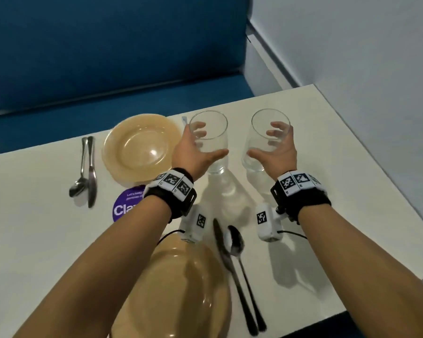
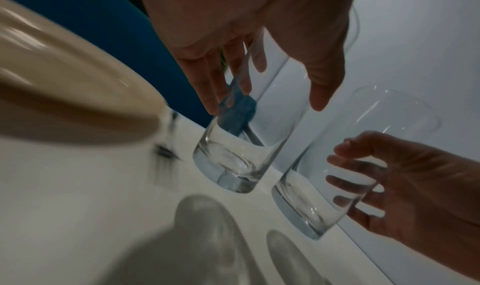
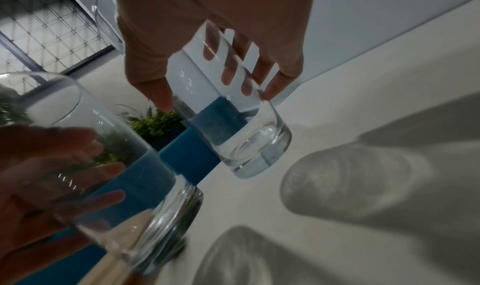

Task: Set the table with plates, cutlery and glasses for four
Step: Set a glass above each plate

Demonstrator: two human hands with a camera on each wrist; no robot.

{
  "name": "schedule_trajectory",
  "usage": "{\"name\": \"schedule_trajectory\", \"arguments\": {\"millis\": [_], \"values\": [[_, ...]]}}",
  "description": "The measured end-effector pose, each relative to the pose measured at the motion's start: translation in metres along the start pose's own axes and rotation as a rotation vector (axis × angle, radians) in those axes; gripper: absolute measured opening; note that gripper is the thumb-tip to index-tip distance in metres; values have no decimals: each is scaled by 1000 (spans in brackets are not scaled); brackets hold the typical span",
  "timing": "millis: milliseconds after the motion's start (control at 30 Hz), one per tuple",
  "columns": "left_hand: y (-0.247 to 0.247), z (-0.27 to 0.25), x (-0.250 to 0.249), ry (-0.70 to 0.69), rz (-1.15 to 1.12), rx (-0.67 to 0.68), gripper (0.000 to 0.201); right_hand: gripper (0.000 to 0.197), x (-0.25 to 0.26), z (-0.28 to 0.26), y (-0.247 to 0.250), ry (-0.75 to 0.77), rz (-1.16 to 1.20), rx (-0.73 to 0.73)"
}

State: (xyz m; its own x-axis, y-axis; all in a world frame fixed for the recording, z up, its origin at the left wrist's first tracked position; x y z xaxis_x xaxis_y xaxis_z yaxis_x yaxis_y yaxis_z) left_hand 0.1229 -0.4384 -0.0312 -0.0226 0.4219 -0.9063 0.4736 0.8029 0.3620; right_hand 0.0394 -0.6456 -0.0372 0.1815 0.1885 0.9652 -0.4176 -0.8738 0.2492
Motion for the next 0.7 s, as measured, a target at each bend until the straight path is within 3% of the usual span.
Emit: {"name": "schedule_trajectory", "arguments": {"millis": [300, 500, 700], "values": [[139, -95, 76, 80, 73, -84, 79, 73, 12, -84, -128, -12, -7, 215], [176, -114, 116, 147, 46, -196, 80, 69, 4, -100, -151, -52, -61, 240], [181, -108, 124, 170, 19, -224, 79, 71, -8, -108, -151, -73, -19, 194]]}}
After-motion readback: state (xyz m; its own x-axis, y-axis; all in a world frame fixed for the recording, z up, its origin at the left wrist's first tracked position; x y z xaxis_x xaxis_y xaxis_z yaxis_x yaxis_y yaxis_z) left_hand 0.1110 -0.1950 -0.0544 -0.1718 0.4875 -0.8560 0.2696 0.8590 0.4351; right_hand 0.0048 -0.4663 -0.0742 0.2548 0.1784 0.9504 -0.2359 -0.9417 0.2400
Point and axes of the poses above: each hand's wrist, its own z-axis towards the middle knuckle, its own y-axis out of the back of the hand, x = y × z, the point moved 8 cm from there along z, towards the middle knuckle, and after that the axes turned 12 degrees about x, right-handed, at the moved point
